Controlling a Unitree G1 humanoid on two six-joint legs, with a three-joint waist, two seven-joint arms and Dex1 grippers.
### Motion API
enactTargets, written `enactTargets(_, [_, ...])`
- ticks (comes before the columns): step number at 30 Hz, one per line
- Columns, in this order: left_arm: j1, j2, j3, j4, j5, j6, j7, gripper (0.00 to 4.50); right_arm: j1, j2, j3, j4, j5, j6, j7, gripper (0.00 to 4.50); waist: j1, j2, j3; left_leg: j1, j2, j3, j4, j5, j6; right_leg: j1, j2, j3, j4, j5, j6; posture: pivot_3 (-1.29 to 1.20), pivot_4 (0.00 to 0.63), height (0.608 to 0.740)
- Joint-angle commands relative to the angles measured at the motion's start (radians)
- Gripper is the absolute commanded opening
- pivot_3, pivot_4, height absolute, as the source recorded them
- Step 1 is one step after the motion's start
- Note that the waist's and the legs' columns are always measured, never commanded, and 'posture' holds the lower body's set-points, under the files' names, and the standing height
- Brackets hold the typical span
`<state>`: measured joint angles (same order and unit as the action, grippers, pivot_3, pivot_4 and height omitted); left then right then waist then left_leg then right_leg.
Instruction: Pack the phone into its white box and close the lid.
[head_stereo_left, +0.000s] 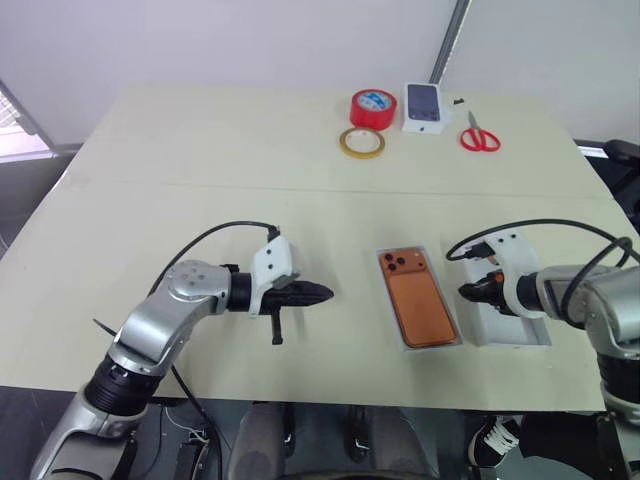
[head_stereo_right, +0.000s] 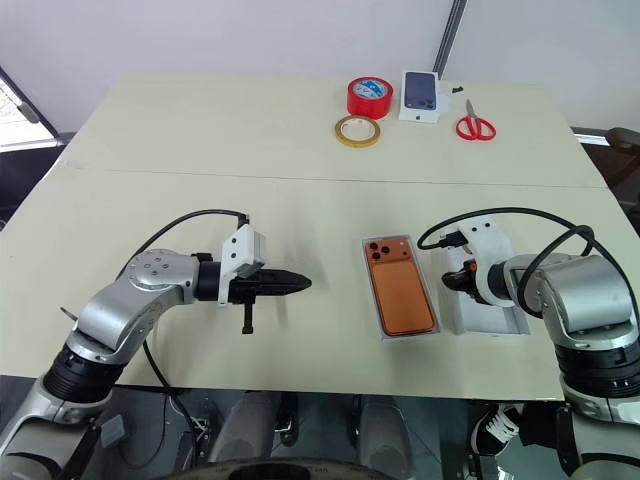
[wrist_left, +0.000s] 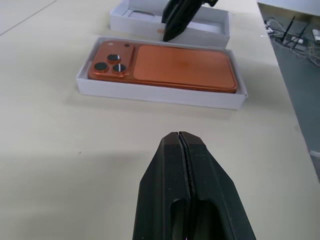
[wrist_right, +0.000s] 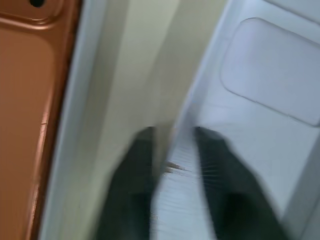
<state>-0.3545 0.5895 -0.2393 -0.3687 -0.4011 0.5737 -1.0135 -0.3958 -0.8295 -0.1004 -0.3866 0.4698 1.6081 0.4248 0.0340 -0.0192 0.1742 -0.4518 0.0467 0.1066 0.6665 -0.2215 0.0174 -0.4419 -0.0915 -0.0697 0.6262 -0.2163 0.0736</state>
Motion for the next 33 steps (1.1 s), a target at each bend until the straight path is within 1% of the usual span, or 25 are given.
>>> enactTargets(1, [0.007, 0.014, 0.027, -0.038, -0.013, -0.034, -0.009, 0.00, -0.033, -0.008, -0.050, 0.007, 0.096, 0.006, -0.067, 0.01, 0.000, 0.000, 0.000, 0.000, 0.000, 0.000, 0.000, 0.000, 0.000, 0.000, 0.000, 0.000, 0.000, 0.000, 0.000, 0.00, 0.150, 0.740])
enactTargets(3, [0.008, 0.018, 0.031, -0.031, -0.009, -0.040, -0.004, 0.00, -0.063, -0.002, -0.071, 0.019, 0.134, 0.006, -0.104, 0.01, -0.002, 0.000, 0.000, 0.000, 0.000, 0.000, 0.000, 0.000, 0.000, 0.000, 0.001, 0.000, 0.000, 0.000, 0.000, 0.00, 0.150, 0.740])
enactTargets(5, [0.014, 0.023, 0.056, -0.019, -0.007, -0.043, 0.015, 0.00, -0.137, 0.018, -0.119, 0.055, 0.172, 0.006, -0.128, 0.01, -0.008, 0.000, 0.000, 0.000, 0.000, 0.000, 0.000, 0.000, 0.000, 0.000, 0.001, 0.001, 0.000, 0.000, 0.000, 0.00, 0.150, 0.740])
enactTargets(6, [0.021, 0.027, 0.084, -0.011, -0.009, -0.042, 0.031, 0.00, -0.205, 0.043, -0.167, 0.090, 0.215, 0.006, -0.127, 0.01, -0.012, 0.001, 0.001, 0.000, 0.001, 0.000, 0.000, 0.000, 0.000, 0.000, 0.002, 0.001, 0.000, 0.000, 0.000, 0.00, 0.150, 0.740])
enactTargets(8, [0.037, 0.035, 0.137, 0.008, -0.013, -0.037, 0.061, 0.00, -0.311, 0.069, -0.227, 0.144, 0.352, 0.006, -0.120, 0.01, -0.026, 0.003, 0.002, 0.000, 0.001, 0.000, 0.000, 0.000, 0.000, -0.001, 0.002, 0.002, 0.000, 0.000, 0.000, 0.00, 0.150, 0.740])
enactTargets(9, [0.045, 0.039, 0.156, 0.018, -0.012, -0.039, 0.072, 0.00, -0.348, 0.083, -0.247, 0.170, 0.451, 0.006, -0.128, 0.01, -0.027, 0.003, 0.002, 0.000, 0.001, 0.001, 0.000, 0.000, 0.000, -0.001, 0.002, 0.002, 0.001, 0.000, 0.000, 0.00, 0.150, 0.740])
enactTargets(11, [0.056, 0.044, 0.185, 0.038, -0.008, -0.040, 0.091, 0.00, -0.396, 0.106, -0.260, 0.232, 0.725, 0.006, -0.184, 0.01, -0.028, 0.003, 0.001, 0.000, 0.002, 0.000, -0.002, 0.000, 0.000, -0.001, 0.004, 0.002, 0.001, 0.000, 0.001, 0.00, 0.150, 0.740])
enactTargets(13, [0.059, 0.045, 0.205, 0.049, -0.012, -0.042, 0.102, 0.00, -0.417, 0.131, -0.249, 0.277, 0.970, 0.006, -0.285, 0.01, -0.028, 0.002, 0.001, 0.003, 0.002, 0.000, -0.004, 0.000, 0.000, 0.000, 0.005, 0.002, 0.001, 0.000, 0.001, 0.00, 0.150, 0.740])
enactTargets(14, [0.058, 0.042, 0.216, 0.052, -0.019, -0.041, 0.106, 0.00, -0.384, 0.092, -0.174, 0.276, 1.189, -0.095, -0.406, 0.01, -0.027, 0.002, 0.001, 0.003, 0.003, -0.001, -0.004, 0.000, 0.000, 0.001, 0.006, 0.001, 0.001, 0.000, 0.001, 0.00, 0.150, 0.740])
enactTargets(15, [0.055, 0.039, 0.228, 0.056, -0.028, -0.036, 0.110, 0.00, -0.347, 0.076, -0.106, 0.263, 1.354, -0.180, -0.489, 0.01, -0.023, 0.002, 0.002, 0.003, 0.003, -0.001, -0.004, 0.000, 0.000, 0.001, 0.006, 0.001, 0.001, 0.001, 0.001, 0.00, 0.150, 0.740])
enactTargets(16, [0.053, 0.038, 0.235, 0.058, -0.032, -0.031, 0.113, 0.00, -0.314, 0.072, -0.054, 0.245, 1.453, -0.244, -0.537, 0.01, -0.021, 0.002, 0.001, 0.003, 0.003, -0.001, -0.004, 0.000, 0.000, 0.000, 0.004, 0.001, 0.002, 0.000, 0.001, 0.00, 0.150, 0.740])
enactTargets(17, [0.052, 0.042, 0.234, 0.057, -0.030, -0.033, 0.111, 0.00, -0.275, 0.087, -0.015, 0.218, 1.499, -0.294, -0.554, 0.01, -0.023, 0.002, 0.002, 0.003, 0.003, -0.001, -0.004, 0.000, 0.000, 0.001, 0.004, 0.001, 0.001, 0.000, 0.000, 0.00, 0.150, 0.740])
enactTargets(20, [0.060, 0.049, 0.221, 0.037, -0.026, -0.039, 0.102, 0.00, -0.163, 0.145, 0.052, 0.148, 1.502, -0.368, -0.541, 0.01, -0.023, 0.002, 0.001, 0.004, 0.002, 0.000, -0.003, 0.000, 0.000, 0.003, 0.004, 0.002, -0.001, 0.000, 0.001, 0.00, 0.150, 0.740])
enactTargets(24, [0.065, 0.039, 0.181, 0.004, -0.020, -0.033, 0.098, 0.00, -0.039, 0.189, 0.109, 0.101, 1.502, -0.441, -0.603, 0.01, -0.021, 0.001, 0.001, 0.003, 0.002, 0.000, -0.003, 0.000, 0.000, 0.003, 0.003, 0.002, -0.003, 0.000, 0.001, 0.00, 0.150, 0.740])
enactTargets(27, [0.066, 0.020, 0.147, -0.020, -0.025, -0.020, 0.107, 0.00, 0.008, 0.176, 0.114, 0.121, 1.502, -0.450, -0.655, 0.01, -0.022, 0.002, 0.001, 0.003, 0.002, 0.001, -0.003, 0.000, 0.001, 0.004, 0.003, 0.002, -0.004, 0.000, 0.000, 0.00, 0.150, 0.740])
enactTargets(29, [0.059, 0.003, 0.111, -0.028, -0.017, -0.016, 0.112, 0.00, 0.024, 0.165, 0.095, 0.166, 1.502, -0.444, -0.707, 0.01, -0.022, 0.002, 0.001, 0.004, 0.003, 0.000, -0.003, 0.000, 0.001, 0.005, 0.003, 0.002, -0.005, 0.000, 0.000, 0.00, 0.150, 0.740])
enactTargets(32, [0.033, -0.036, 0.046, -0.025, -0.004, -0.006, 0.122, 0.00, 0.005, 0.134, 0.067, 0.216, 1.502, -0.429, -0.757, 0.91, -0.020, 0.002, 0.000, 0.006, 0.002, 0.000, -0.003, -0.001, 0.001, 0.008, 0.003, 0.002, -0.007, 0.000, 0.000, 0.00, 0.150, 0.740])
enactTargets(33, [0.022, -0.051, 0.024, -0.019, 0.004, -0.002, 0.129, 0.00, -0.011, 0.134, 0.052, 0.230, 1.502, -0.426, -0.763, 1.41, -0.021, 0.002, 0.000, 0.006, 0.002, 0.000, -0.003, -0.001, 0.001, 0.008, 0.003, 0.002, -0.008, 0.000, 0.000, 0.00, 0.150, 0.740])
